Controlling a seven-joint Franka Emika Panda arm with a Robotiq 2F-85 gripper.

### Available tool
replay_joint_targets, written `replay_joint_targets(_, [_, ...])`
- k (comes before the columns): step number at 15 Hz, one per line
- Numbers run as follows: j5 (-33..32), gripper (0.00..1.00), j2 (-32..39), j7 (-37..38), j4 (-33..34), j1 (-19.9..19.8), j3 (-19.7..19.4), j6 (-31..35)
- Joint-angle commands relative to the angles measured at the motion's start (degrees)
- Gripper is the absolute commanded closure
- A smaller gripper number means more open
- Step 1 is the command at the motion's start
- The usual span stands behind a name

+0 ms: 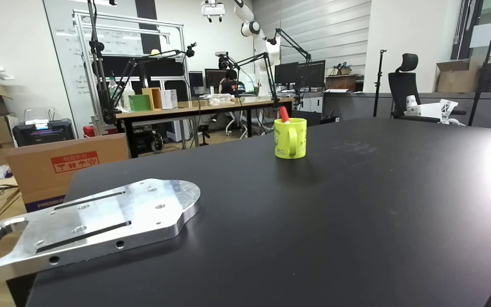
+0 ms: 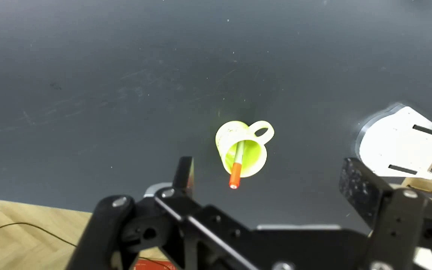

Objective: Take the orange marker out of the yellow cup

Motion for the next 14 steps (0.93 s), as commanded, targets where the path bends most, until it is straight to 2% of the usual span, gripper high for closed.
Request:
replay_joint_targets(1, [1.05, 0.0, 8.16, -3.09, 11.12, -2.94, 2.89, -1.81])
replay_joint_targets(6, [3.49, 0.0, 15.28, 0.55, 19.06, -4.13, 5.9, -1.51])
replay_joint_targets(7, [2.01, 0.0, 11.77, -1.75, 13.3, -4.19, 5.91, 0.39])
replay_joint_targets(14, [3.13, 0.0, 14.28, -1.28, 16.43, -3.44, 5.18, 0.27])
